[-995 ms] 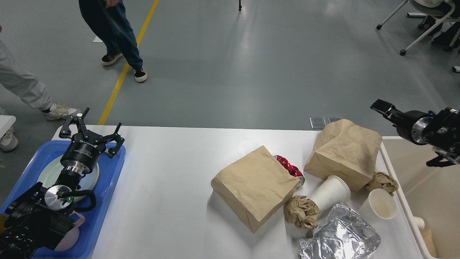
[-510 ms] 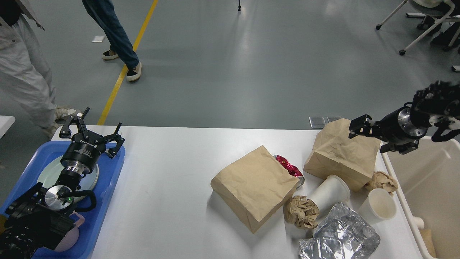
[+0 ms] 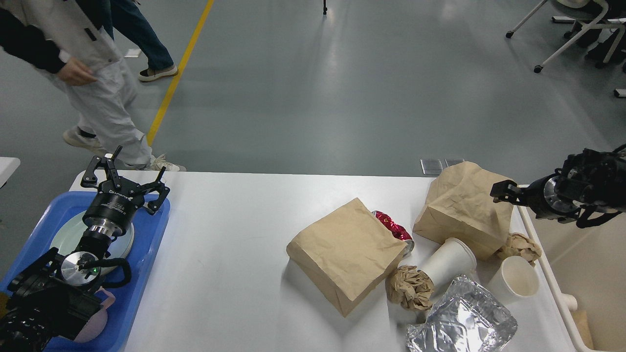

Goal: Tidy desktop
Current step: 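Grasp the top of the brown paper bag with the right gripper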

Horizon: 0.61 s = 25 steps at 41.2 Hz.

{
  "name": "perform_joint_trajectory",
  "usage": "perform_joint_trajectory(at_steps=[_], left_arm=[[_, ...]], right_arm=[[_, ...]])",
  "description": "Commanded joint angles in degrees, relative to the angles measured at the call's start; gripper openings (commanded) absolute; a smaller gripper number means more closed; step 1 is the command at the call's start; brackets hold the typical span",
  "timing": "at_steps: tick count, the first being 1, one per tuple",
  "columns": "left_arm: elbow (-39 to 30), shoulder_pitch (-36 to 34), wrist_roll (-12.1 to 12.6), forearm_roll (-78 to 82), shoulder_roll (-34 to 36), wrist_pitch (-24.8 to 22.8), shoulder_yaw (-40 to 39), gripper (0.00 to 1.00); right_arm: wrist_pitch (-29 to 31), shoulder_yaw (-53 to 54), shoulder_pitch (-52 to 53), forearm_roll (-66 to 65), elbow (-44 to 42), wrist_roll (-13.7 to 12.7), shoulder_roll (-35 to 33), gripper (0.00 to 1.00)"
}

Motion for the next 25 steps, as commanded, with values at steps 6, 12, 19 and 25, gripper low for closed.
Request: perform_joint_trajectory(at_steps=[6, 12, 19, 25], left_arm=[[0.0, 0.0, 0.0, 0.0, -0.05, 0.0, 0.0, 0.96], [0.0, 0.0, 0.0, 0.0, -0.05, 0.0, 0.0, 0.96], [0.0, 0.0, 0.0, 0.0, 0.04, 0.0, 0.0, 0.96], [0.0, 0.0, 0.0, 0.0, 0.04, 0.0, 0.0, 0.96]], right_arm=[[-4.09, 7.62, -5.78, 0.02, -3.03, 0.01, 0.17, 1.0], [-4.27, 8.15, -8.6, 0.02, -6.28, 0.01, 2.01, 1.0], [-6.11, 9.38, -9.83, 0.11, -6.64, 0.01, 3.16, 0.95], [-6.03, 9.73, -9.57, 0.28, -5.76, 0.01, 3.25, 0.27]])
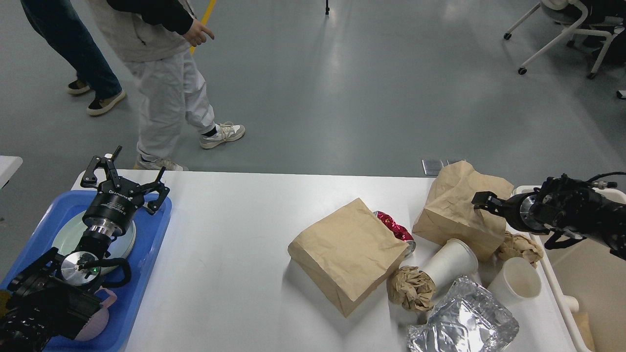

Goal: Tidy desktop
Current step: 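Grasp the top of the brown paper bag with the right gripper, then carry the paper bag over the white bin and release it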

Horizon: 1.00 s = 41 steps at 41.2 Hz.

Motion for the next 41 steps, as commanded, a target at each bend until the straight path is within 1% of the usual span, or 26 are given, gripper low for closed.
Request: perform_joint_trajectory(at_steps=[1, 3, 13, 20, 26, 35, 38, 41], left_arm=[[0.08, 0.0, 0.0, 0.0, 0.03, 0.0, 0.0, 0.96], [0.0, 0.0, 0.0, 0.0, 0.03, 0.0, 0.0, 0.96], [0.0, 0.0, 0.0, 0.0, 0.03, 0.0, 0.0, 0.96], [0.0, 0.0, 0.0, 0.0, -0.06, 0.0, 0.0, 0.96], [0.0, 0.0, 0.0, 0.0, 0.03, 0.0, 0.0, 0.96], [0.0, 0.0, 0.0, 0.0, 0.03, 0.0, 0.0, 0.96], [0.09, 0.0, 0.0, 0.0, 0.03, 0.0, 0.0, 0.96], [0.0, 0.0, 0.0, 0.0, -0.06, 0.0, 0.0, 0.96]], right_arm=[[0.25, 0.31, 0.36, 0.36, 0.65, 0.01, 0.15, 0.17], [0.34, 0.57, 0.8, 0.54, 1.26, 0.0, 0.15, 0.0], [0.34, 7.34, 1.16, 0.89, 3.47, 0.01, -0.56, 0.0], [0.16, 9.1, 1.68, 0.89, 4.34, 0.01, -1.0, 0.0], [0.16, 10.07, 4.75, 0.8, 6.8, 0.01, -3.28, 0.0], [1.03, 10.25, 19.77, 0.63, 20.86, 0.01, -14.96, 0.0], [3.14, 9.98, 24.69, 0.54, 23.5, 0.01, -18.48, 0.0], [6.91, 9.98, 29.97, 0.54, 24.29, 0.01, -21.47, 0.0]])
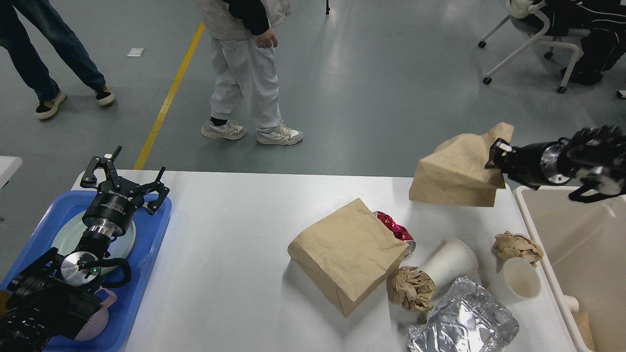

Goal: Tidy desktop
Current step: 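Carry the paper bag over the white bin and release it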

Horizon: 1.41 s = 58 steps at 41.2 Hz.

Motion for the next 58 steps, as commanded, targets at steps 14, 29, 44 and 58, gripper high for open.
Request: perform_joint_trajectory(at_steps=[14, 29, 44, 58], left_arm=[[-0.02, 0.0, 0.0, 0.0, 0.01, 0.0, 0.0, 0.96], [0.07, 0.0, 0.0, 0.0, 0.01, 0.0, 0.0, 0.96], [-0.02, 0.0, 0.0, 0.0, 0.01, 0.0, 0.0, 0.96], [-0.02, 0.0, 0.0, 0.0, -0.08, 0.0, 0.0, 0.96]], right_arm=[[16.39, -0.47, 22.93, -0.93, 1.46, -0.36, -17.07, 0.0], [1.98, -3.64, -1.39, -0.67, -10.94, -0.27, -22.96, 0.0], [-11.83, 4.36, -32.17, 0.12, -17.7, -0.18, -16.02, 1.0], [-12.18, 3.84, -29.73, 0.21, -18.06, -0.09, -11.45, 1.0]])
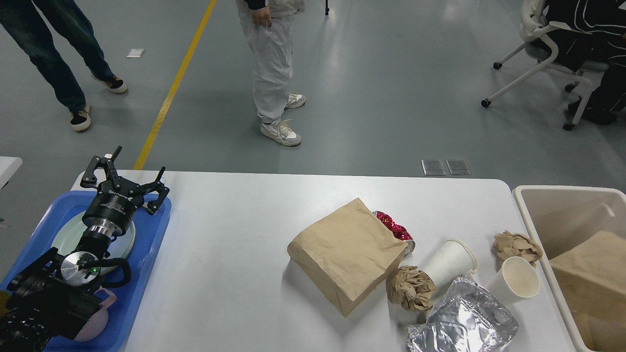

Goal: Tidy desktop
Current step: 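Carry the paper bag over the white bin and release it, then grasp the white paper cup near the bin and drop it in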

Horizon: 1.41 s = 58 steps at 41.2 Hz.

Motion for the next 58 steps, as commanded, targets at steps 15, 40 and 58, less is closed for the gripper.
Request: perform_joint_trajectory(at_steps=[15, 40, 58], left_arm=[[0.07, 0.0, 0.0, 0.0, 0.02, 0.0, 0.0, 0.96], [-0.02, 0.0, 0.0, 0.0, 0.02, 0.0, 0.0, 0.96], [0.07, 0.0, 0.0, 0.0, -0.07, 0.0, 0.0, 0.96]], right_arm=[[9.84, -23.1, 29.64, -0.18, 13.28, 0.04, 11.64, 1.0], [49.95, -31.73, 58.34, -0.97, 30.09, -0.13, 14.02, 1.0], [37.03, -30.77, 35.13, -2.46, 28.86, -0.22, 9.71, 1.0]])
